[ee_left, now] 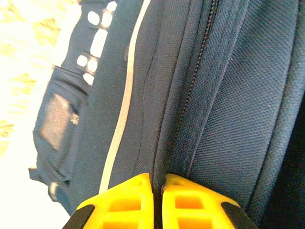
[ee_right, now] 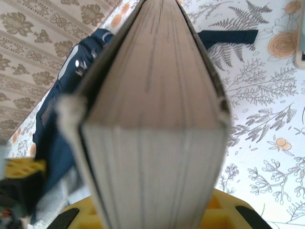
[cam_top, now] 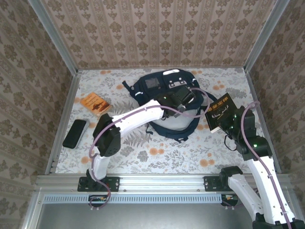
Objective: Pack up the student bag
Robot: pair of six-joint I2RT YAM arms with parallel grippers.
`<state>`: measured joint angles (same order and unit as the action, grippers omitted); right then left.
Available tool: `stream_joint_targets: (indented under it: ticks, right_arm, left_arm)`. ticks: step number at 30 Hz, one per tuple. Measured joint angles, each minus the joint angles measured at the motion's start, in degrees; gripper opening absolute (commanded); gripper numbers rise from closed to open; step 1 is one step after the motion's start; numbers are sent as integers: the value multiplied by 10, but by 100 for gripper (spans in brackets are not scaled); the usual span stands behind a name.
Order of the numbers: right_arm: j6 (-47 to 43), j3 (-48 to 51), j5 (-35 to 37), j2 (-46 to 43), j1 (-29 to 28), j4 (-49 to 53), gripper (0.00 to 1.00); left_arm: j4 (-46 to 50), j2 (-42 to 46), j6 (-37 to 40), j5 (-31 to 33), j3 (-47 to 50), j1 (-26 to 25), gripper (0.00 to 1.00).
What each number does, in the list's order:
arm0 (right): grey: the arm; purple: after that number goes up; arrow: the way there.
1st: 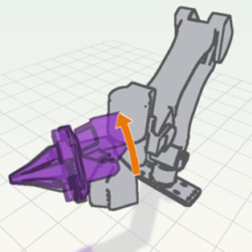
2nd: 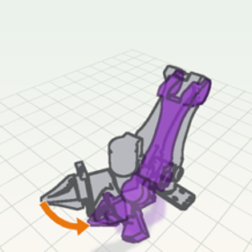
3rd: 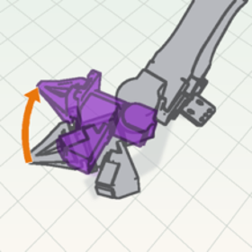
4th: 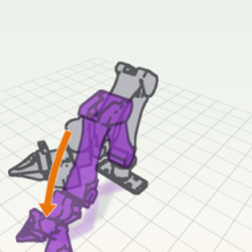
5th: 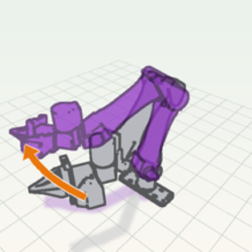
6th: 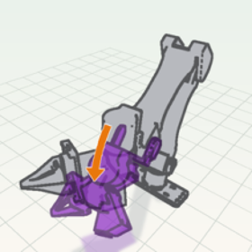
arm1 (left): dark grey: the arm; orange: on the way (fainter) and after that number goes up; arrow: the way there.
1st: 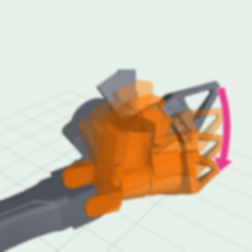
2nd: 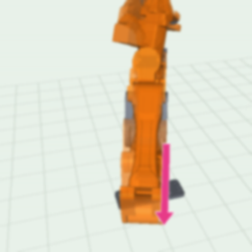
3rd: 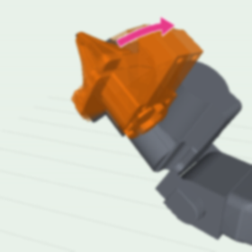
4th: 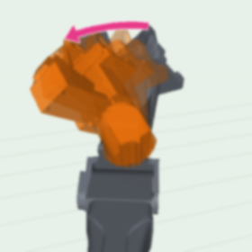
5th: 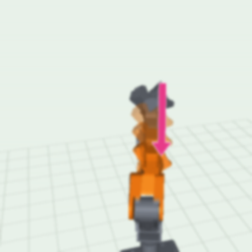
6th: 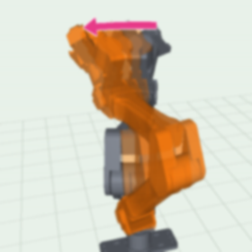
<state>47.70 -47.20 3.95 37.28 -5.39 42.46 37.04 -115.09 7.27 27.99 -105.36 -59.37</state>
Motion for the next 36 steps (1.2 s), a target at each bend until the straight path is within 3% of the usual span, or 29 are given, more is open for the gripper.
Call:
stream_joint_targets:
  ticks: [9,20,27,36]
  right_arm:
    - [-10,4,-86,-13,0,-12,15]
    - [83,127,-230,50,-9,-231,17]
    - [165,183,-214,124,-67,-410,17]
    - [199,179,-115,269,-167,-561,17]
  left_arm:
    - [-56,19,3,26,2,6,5]
    - [-102,20,3,39,11,5,3]
    - [-137,60,0,47,64,5,3]
    - [-139,99,-17,45,68,6,3]
